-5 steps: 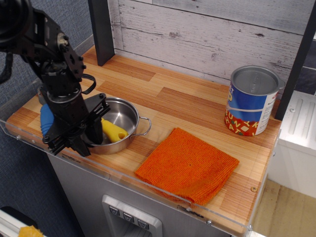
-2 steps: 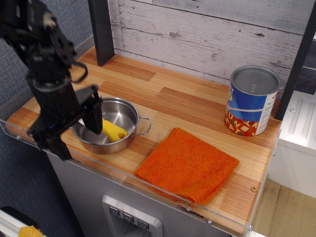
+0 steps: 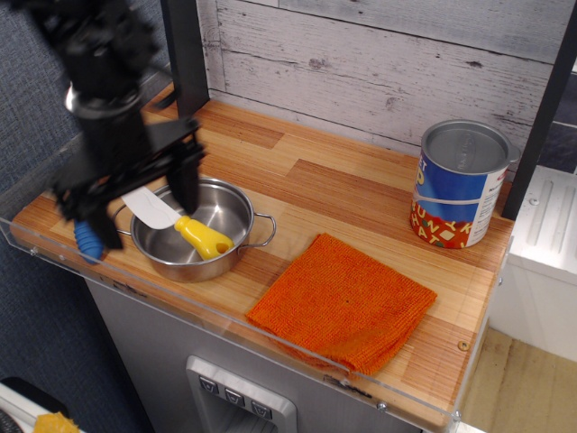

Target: Move the pot with the knife to the close edge of the table.

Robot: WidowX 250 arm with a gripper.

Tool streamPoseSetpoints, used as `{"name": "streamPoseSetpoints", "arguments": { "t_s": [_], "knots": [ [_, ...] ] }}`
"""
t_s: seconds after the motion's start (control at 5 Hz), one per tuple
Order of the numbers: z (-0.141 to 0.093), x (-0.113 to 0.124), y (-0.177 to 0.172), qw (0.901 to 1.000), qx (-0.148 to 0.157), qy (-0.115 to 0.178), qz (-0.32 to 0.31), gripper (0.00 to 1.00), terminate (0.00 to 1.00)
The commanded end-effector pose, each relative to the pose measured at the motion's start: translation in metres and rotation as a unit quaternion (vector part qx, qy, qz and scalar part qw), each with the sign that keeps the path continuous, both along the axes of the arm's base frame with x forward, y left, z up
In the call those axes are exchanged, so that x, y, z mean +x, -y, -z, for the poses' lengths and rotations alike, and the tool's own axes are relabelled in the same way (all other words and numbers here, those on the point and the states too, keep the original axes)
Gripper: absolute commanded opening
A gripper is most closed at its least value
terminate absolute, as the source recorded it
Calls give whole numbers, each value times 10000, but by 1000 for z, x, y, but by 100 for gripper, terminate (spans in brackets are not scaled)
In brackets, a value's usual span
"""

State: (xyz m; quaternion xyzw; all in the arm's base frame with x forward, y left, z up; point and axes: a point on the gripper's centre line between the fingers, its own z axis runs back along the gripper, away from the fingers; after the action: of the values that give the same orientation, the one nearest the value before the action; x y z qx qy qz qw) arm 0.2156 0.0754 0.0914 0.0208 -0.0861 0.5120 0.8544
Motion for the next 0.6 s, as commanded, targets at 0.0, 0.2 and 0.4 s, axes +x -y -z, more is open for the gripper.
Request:
{"name": "streamPoseSetpoints", "arguments": {
  "t_s": [0.0, 0.2, 0.4],
  "knots": [
    [-31, 43, 24, 9671, 664, 121, 2454, 100, 0],
    [-38, 57, 38, 9381, 712, 132, 3386, 100, 0],
    [-49, 69, 47, 9228, 697, 360, 3772, 100, 0]
  ]
}}
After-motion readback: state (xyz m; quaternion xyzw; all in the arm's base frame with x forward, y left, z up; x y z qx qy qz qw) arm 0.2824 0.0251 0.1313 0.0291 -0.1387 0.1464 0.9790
